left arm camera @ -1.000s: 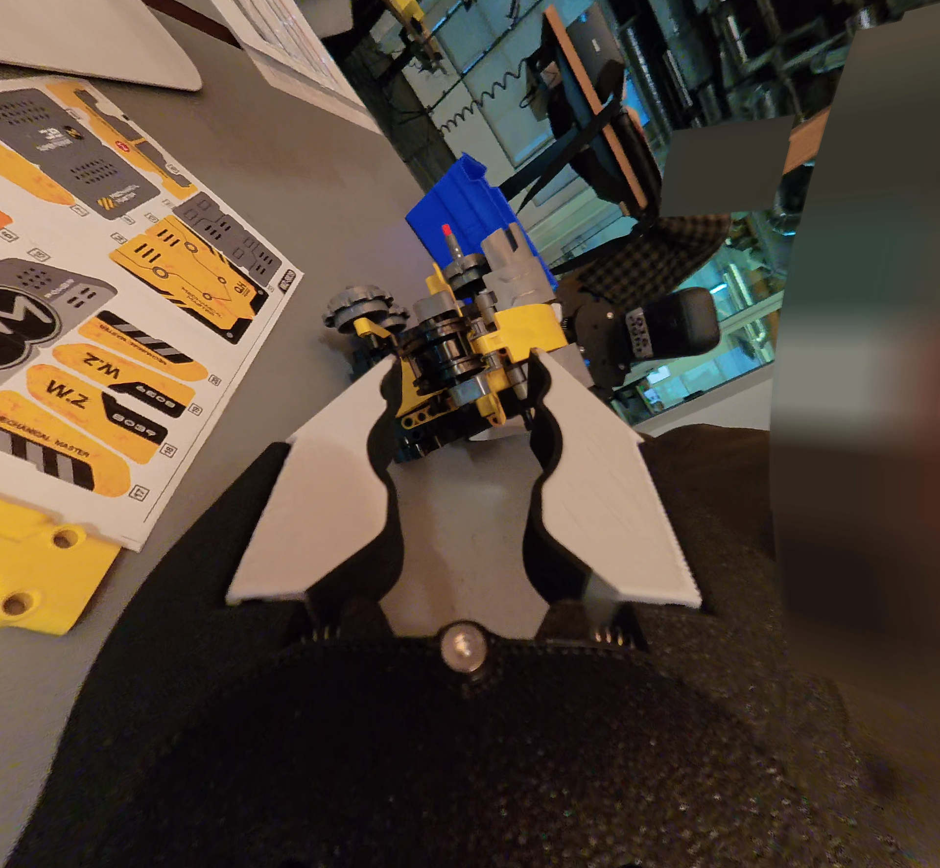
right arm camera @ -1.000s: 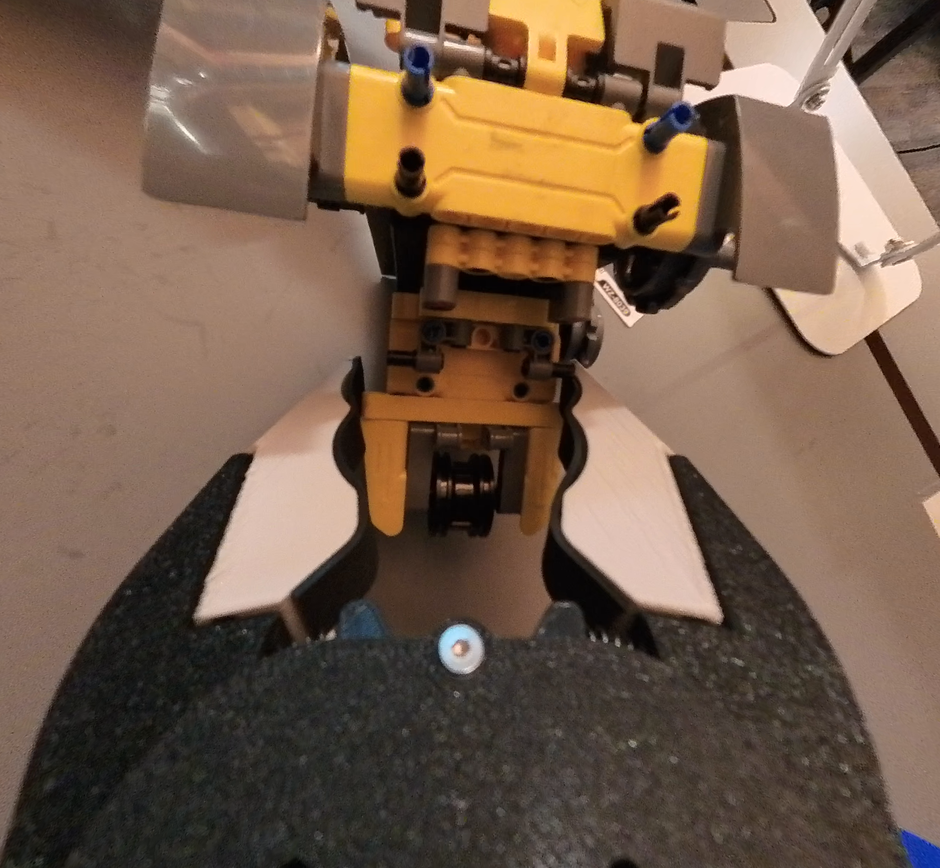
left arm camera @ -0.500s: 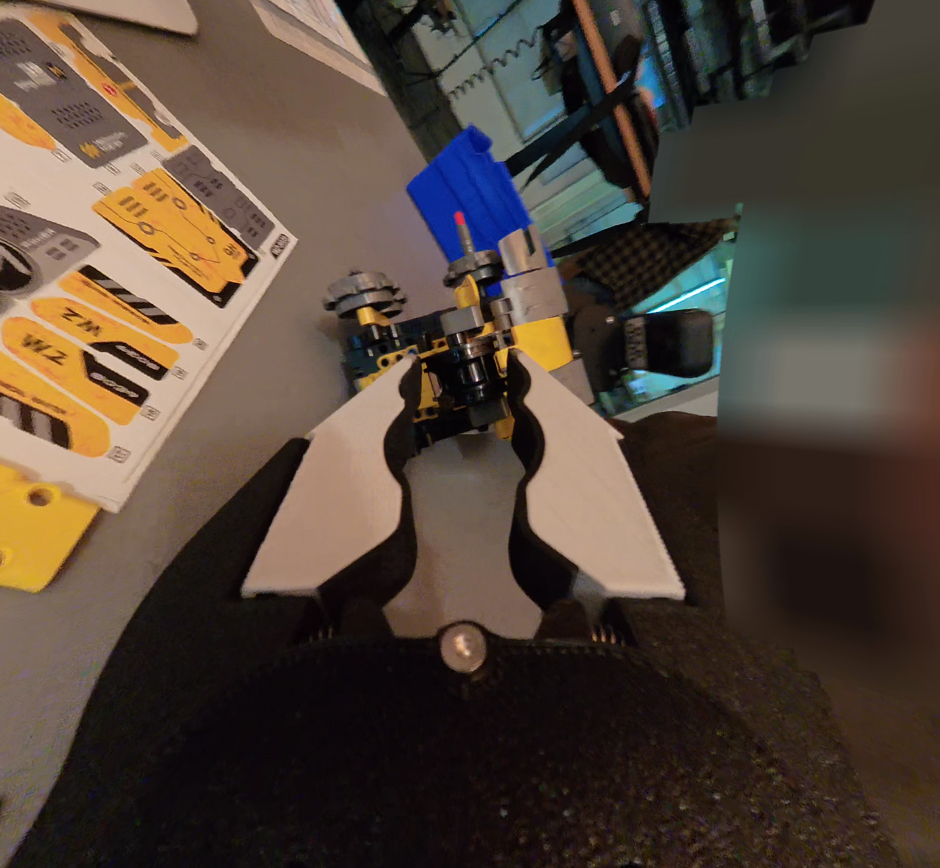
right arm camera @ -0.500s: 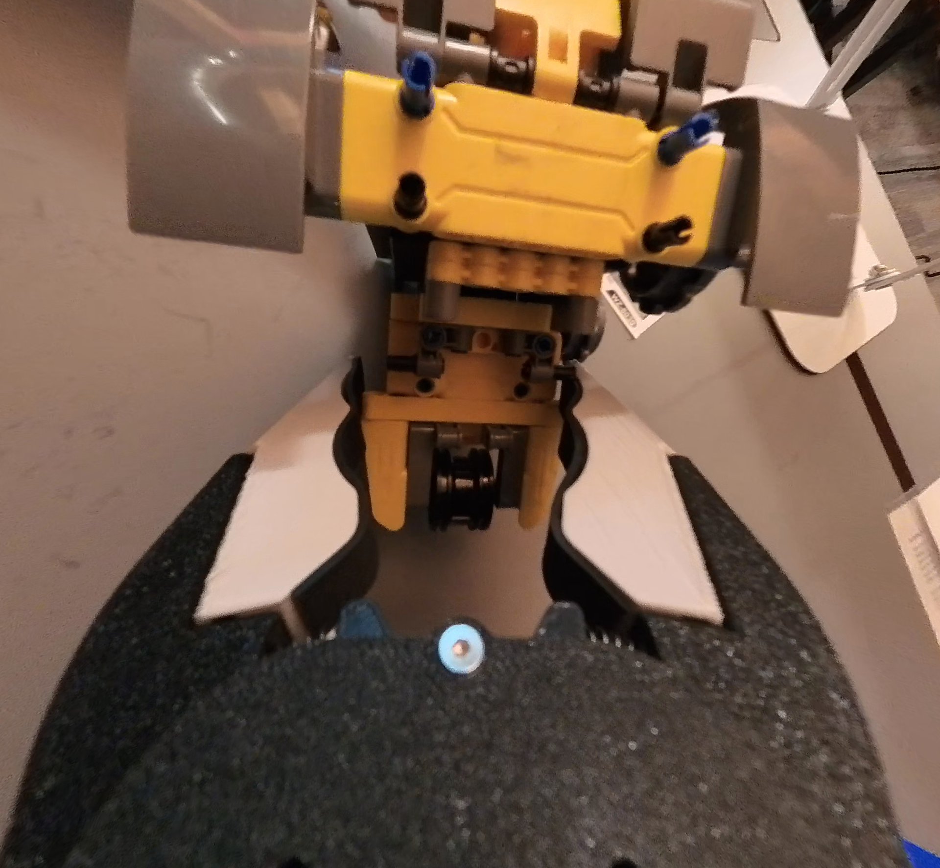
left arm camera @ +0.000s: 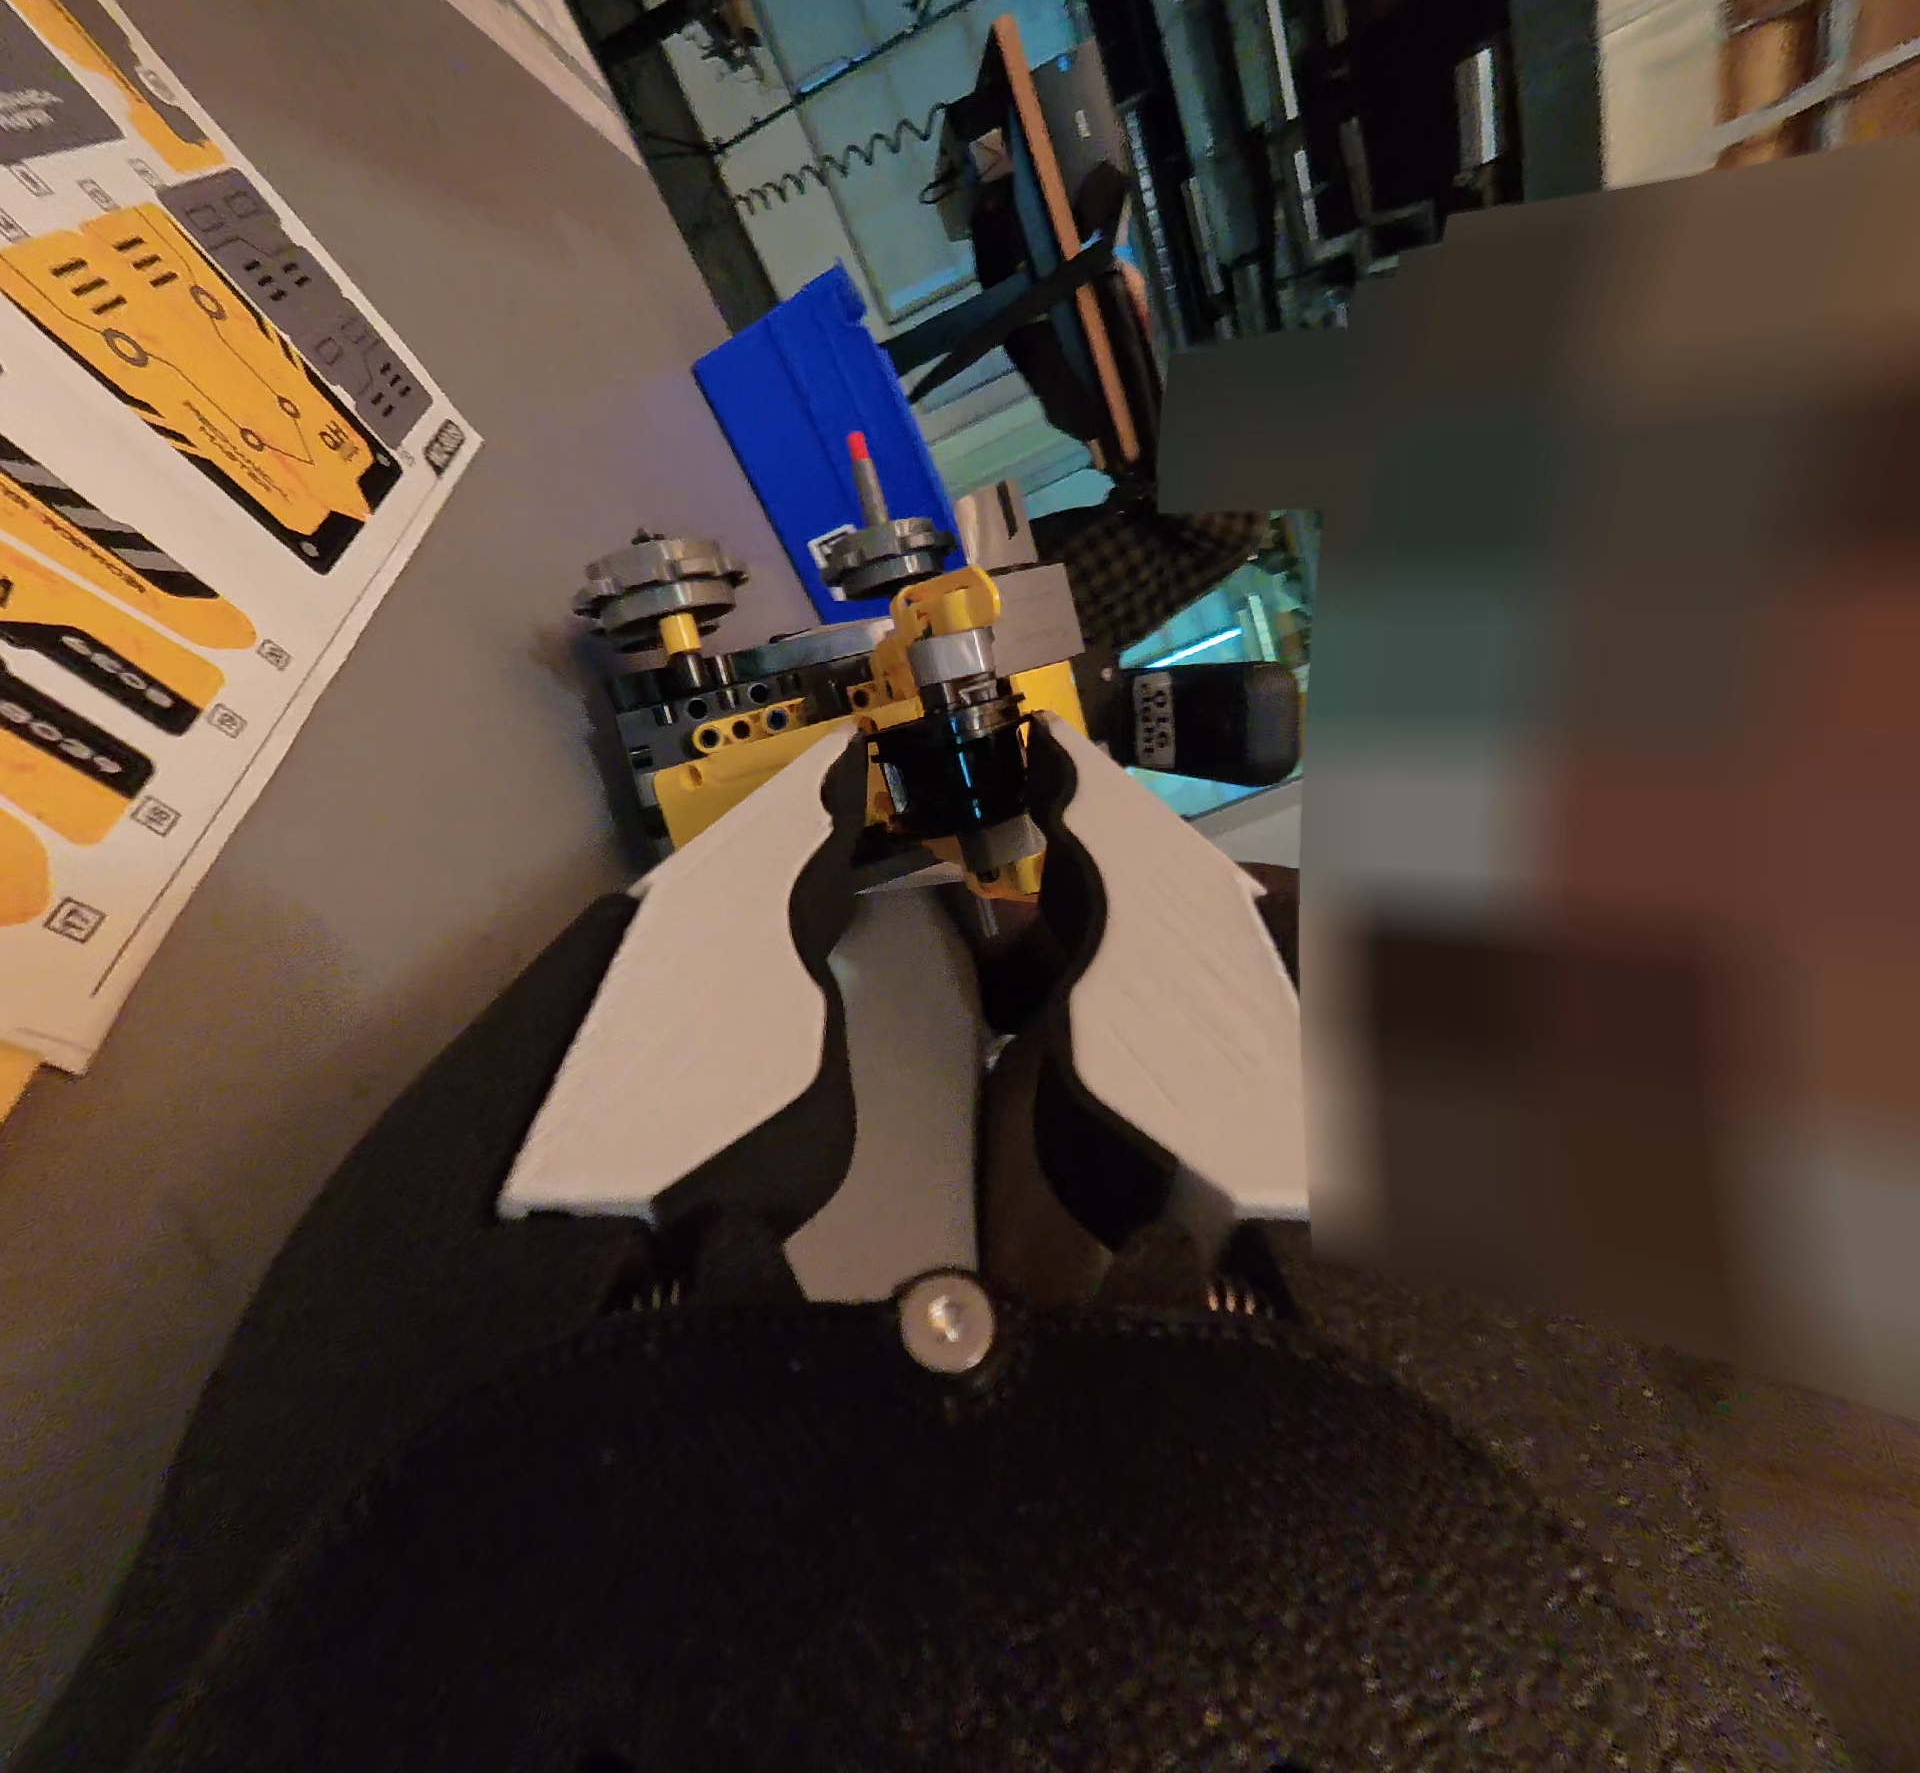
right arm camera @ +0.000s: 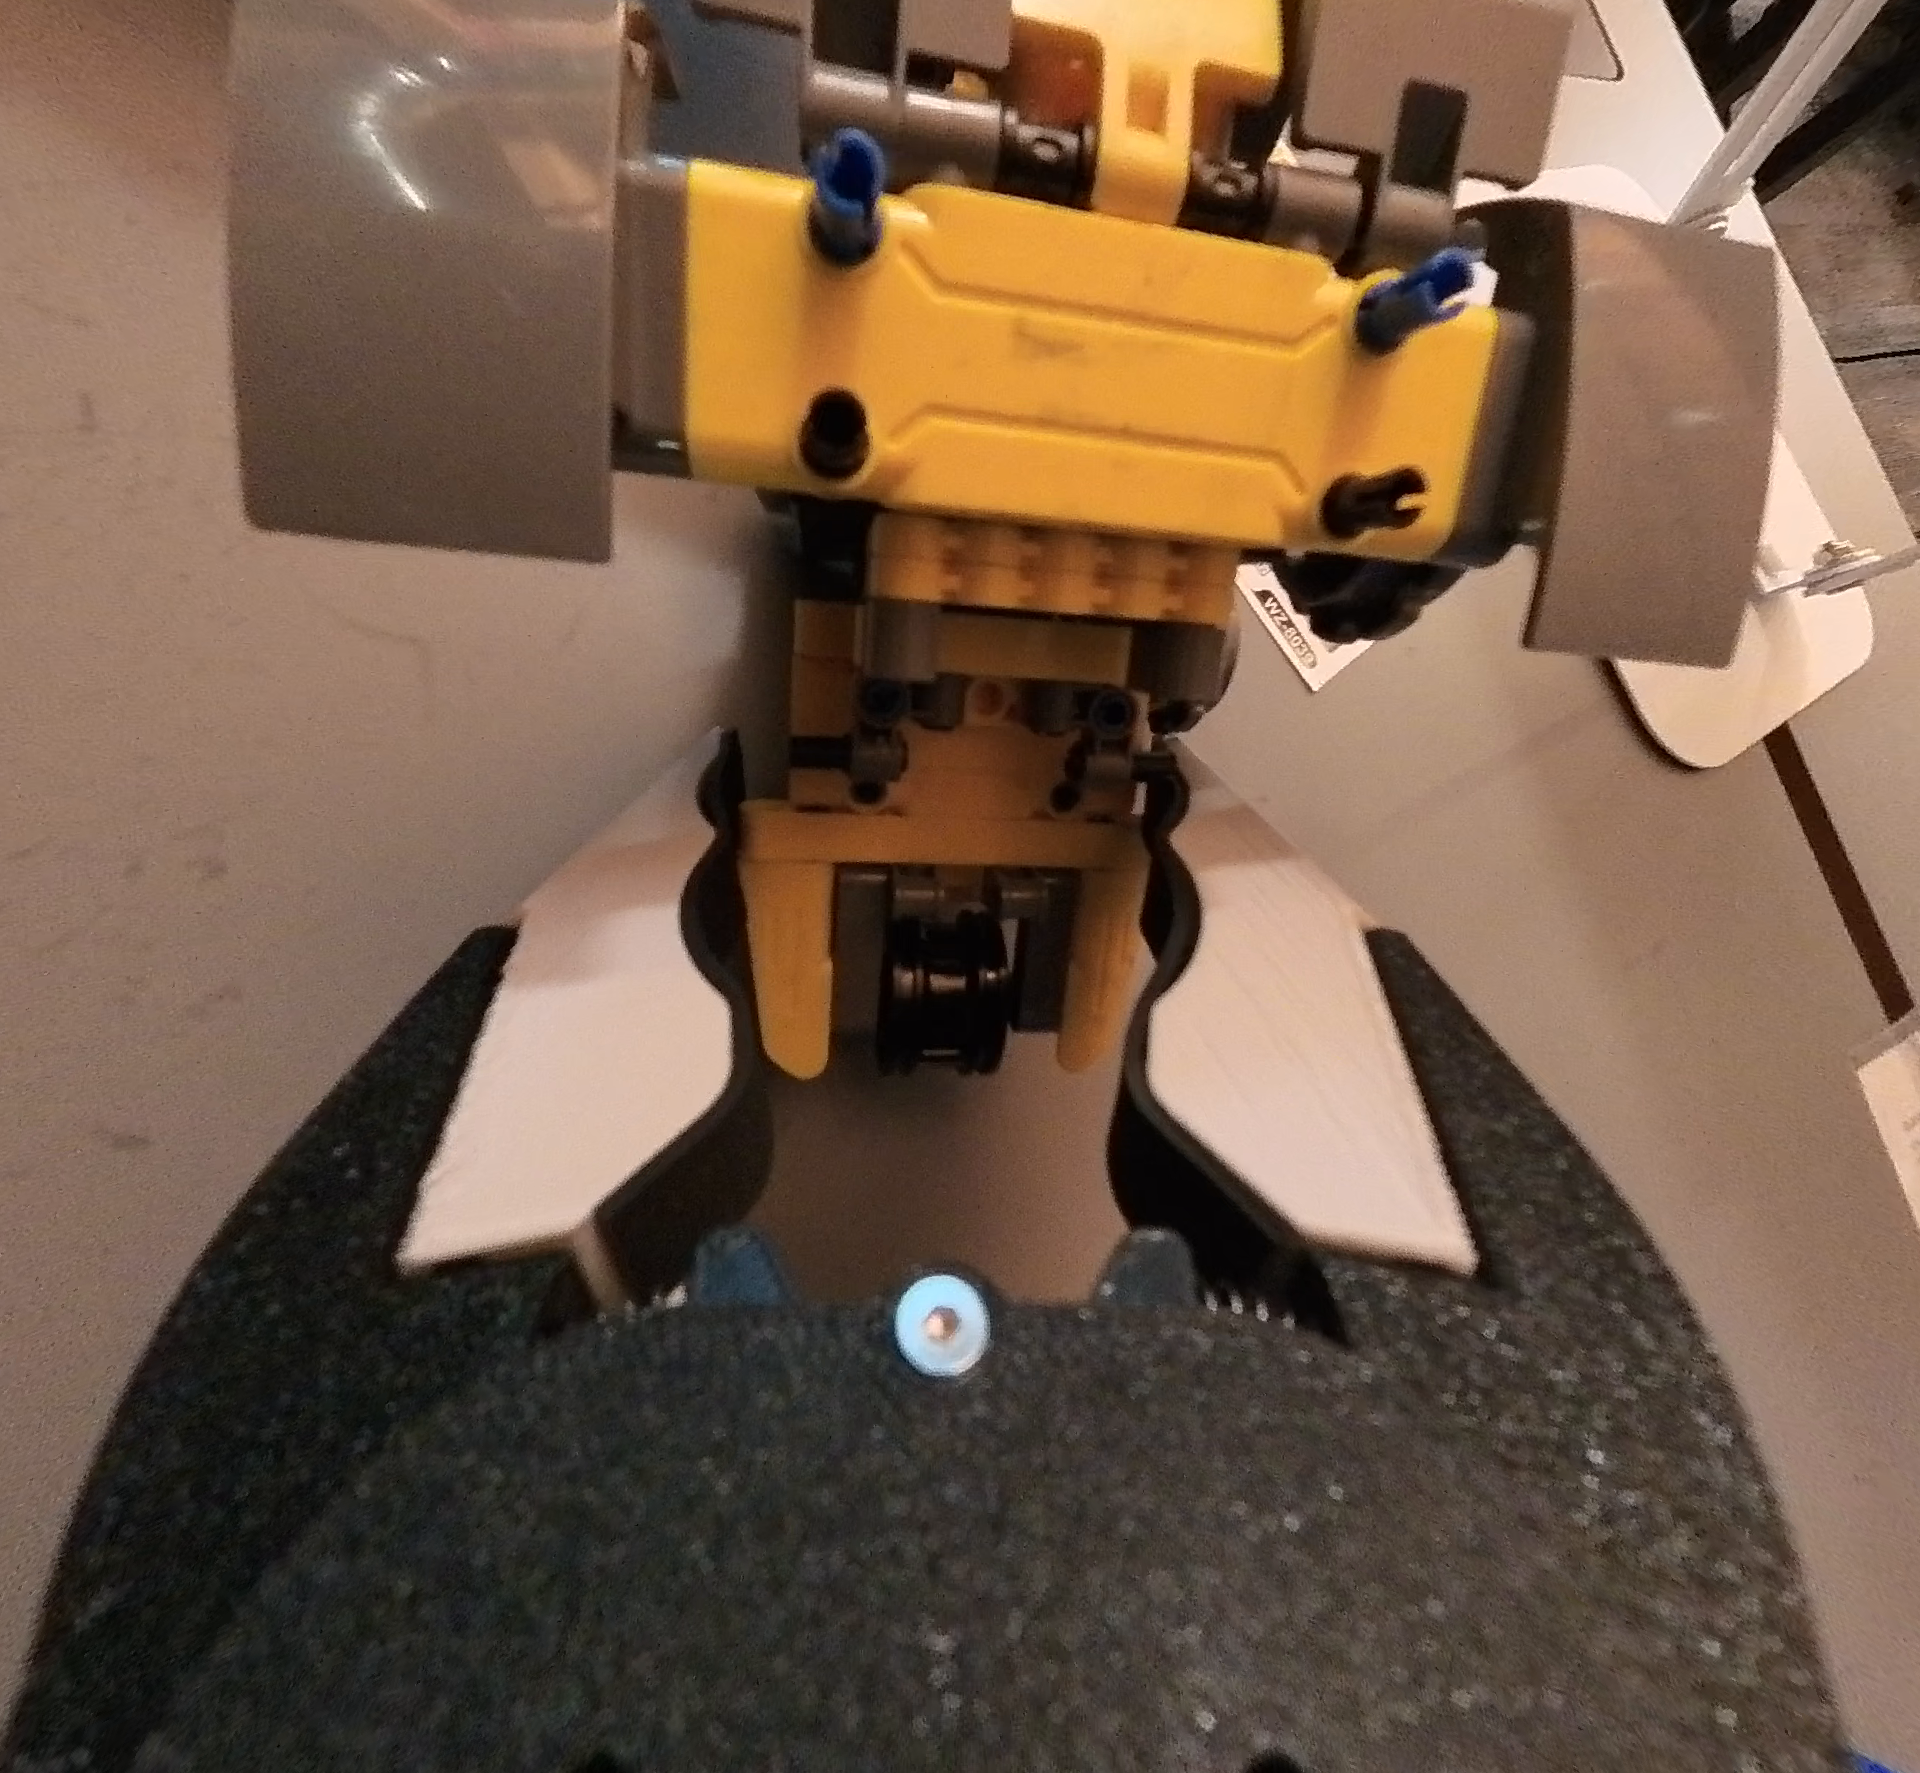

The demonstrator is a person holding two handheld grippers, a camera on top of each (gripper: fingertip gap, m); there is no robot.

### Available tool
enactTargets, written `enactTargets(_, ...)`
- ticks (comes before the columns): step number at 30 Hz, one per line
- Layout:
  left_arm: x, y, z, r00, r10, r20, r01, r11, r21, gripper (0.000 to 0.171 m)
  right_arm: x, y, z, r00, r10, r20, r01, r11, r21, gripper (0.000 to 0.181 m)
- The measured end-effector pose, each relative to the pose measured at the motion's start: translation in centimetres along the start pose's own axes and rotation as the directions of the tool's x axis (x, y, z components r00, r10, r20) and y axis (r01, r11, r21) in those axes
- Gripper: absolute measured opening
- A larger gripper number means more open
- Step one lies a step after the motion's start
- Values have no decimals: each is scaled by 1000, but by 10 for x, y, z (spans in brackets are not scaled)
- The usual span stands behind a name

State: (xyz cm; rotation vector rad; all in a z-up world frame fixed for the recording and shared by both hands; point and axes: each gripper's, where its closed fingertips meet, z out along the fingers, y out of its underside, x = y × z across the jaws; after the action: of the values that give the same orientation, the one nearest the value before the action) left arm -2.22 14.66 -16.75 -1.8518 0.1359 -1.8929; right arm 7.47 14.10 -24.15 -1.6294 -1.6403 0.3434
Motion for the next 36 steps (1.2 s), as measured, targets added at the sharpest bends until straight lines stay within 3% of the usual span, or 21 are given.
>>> enactTargets(1, -1, 0, 0, 999, 23, 32, -23, 1000, -5, 29, 0, 0, 0, 1000, 1, -1, -1, 1000, 0, 77)
enactTargets(8, -5, 1, -4, 926, 244, 288, -225, 969, -97, 29, -1, -3, -1, 1000, -9, -14, 9, 1000, -6, 76)
enactTargets(11, -9, 1, -6, 852, 344, 394, -308, 939, -152, 29, -2, -6, -2, 1000, -12, -22, 12, 1000, -7, 76)
enactTargets(16, -14, -1, -10, 672, 506, 540, -430, 861, -273, 30, -3, -10, -3, 1000, -14, -28, 14, 1000, -1, 76)
enactTargets(20, -15, -1, -11, 613, 549, 568, -461, 832, -308, 30, -3, -10, -3, 999, -14, -30, 14, 1000, -3, 76)
enactTargets(25, -15, -1, -11, 665, 514, 542, -439, 856, -273, 30, -3, -10, -3, 999, -14, -31, 14, 1000, -2, 76)
enactTargets(36, -5, 1, -4, 948, 205, 244, -195, 979, -64, 29, -2, -4, -1, 1000, -8, -23, 7, 1000, -14, 77)
